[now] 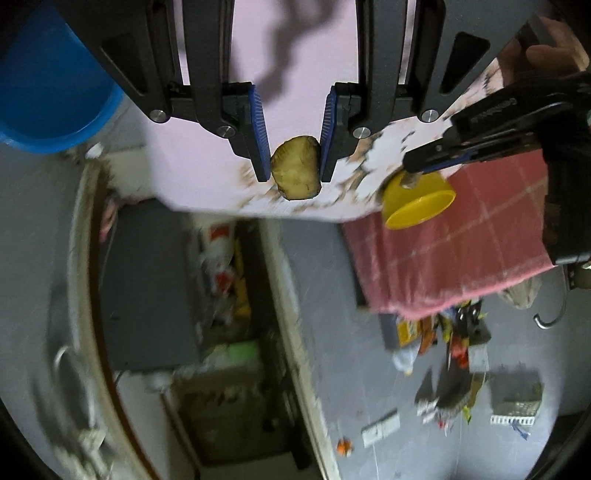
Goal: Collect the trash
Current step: 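Carry both items over the blue basin and open both tools to drop them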
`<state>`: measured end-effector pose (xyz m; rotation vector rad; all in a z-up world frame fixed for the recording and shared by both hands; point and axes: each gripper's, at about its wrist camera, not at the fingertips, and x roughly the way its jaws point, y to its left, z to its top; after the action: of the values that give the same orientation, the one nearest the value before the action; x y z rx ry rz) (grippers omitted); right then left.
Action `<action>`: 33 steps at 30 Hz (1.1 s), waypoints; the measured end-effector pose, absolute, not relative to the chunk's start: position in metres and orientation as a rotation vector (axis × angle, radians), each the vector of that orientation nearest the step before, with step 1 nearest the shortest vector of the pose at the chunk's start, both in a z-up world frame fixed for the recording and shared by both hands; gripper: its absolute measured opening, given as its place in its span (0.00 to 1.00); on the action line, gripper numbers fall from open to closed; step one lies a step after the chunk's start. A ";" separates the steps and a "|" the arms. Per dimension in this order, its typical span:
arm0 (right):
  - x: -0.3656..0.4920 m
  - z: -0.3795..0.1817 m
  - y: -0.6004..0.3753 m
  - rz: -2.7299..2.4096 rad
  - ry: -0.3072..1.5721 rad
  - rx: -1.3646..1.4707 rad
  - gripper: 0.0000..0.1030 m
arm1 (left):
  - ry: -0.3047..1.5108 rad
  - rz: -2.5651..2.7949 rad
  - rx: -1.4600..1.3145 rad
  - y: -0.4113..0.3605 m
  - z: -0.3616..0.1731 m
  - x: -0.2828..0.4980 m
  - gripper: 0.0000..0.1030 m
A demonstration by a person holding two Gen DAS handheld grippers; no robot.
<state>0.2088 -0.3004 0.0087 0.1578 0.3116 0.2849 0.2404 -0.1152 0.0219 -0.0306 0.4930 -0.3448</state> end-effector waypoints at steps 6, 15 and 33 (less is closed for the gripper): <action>0.187 0.024 -0.328 0.193 0.196 0.145 0.23 | 0.416 -0.426 -0.023 -0.145 0.040 0.231 0.11; 0.160 0.032 -0.373 0.047 0.110 0.145 0.23 | 0.329 -0.542 -0.010 -0.192 0.060 0.217 0.11; 0.155 0.014 -0.468 -0.244 0.220 0.287 0.23 | 0.436 -0.776 0.003 -0.306 0.054 0.241 0.11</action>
<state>0.1550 -0.4679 0.0141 0.2870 0.2200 -0.2441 0.2405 -0.3063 0.0544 0.0026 0.4363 -0.7759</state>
